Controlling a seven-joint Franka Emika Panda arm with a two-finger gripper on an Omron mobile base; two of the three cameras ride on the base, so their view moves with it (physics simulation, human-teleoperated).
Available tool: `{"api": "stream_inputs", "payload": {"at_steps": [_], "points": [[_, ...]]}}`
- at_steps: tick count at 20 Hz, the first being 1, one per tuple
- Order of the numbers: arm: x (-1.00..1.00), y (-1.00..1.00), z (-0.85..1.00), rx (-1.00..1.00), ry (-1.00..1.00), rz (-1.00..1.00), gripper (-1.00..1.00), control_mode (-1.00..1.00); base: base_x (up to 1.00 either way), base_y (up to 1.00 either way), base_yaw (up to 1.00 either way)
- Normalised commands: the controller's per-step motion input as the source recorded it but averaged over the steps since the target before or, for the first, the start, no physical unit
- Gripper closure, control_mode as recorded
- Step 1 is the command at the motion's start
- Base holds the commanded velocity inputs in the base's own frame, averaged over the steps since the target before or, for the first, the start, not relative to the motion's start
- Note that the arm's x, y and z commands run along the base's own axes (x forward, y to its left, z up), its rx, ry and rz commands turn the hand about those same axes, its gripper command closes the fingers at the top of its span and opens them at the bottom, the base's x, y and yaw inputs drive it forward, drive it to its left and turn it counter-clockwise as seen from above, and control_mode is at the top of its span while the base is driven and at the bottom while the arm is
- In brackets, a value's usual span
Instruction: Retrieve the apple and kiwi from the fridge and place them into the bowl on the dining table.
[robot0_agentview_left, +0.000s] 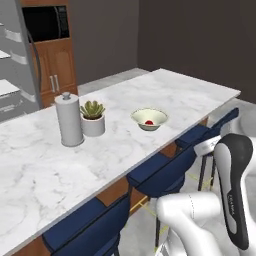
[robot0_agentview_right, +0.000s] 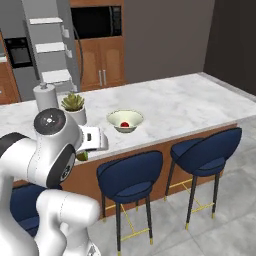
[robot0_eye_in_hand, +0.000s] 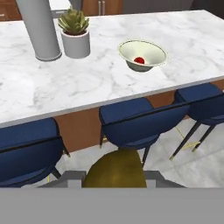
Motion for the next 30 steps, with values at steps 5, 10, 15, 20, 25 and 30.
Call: {"api": "stream_inputs", "payload": {"at_steps": [5, 10, 15, 20, 25, 30], "points": [[0.0, 0.0, 0.0, 0.0, 0.0, 0.0, 1.0, 1.0, 1.0, -0.76, 0.14], [0.0, 0.0, 0.0, 0.0, 0.0, 0.0, 1.0, 1.0, 1.0, -0.7, 0.17], [0.0, 0.0, 0.0, 0.0, 0.0, 0.0, 1.0, 1.0, 1.0, -0.96, 0.19], [0.0, 0.0, 0.0, 0.0, 0.0, 0.0, 1.0, 1.0, 1.0, -1.0, 0.21], [0.0, 0.0, 0.0, 0.0, 0.0, 0.0, 1.0, 1.0, 1.0, -1.0, 0.17], [0.0, 0.0, 0.0, 0.0, 0.0, 0.0, 1.0, 1.0, 1.0, -1.0, 0.15]]}}
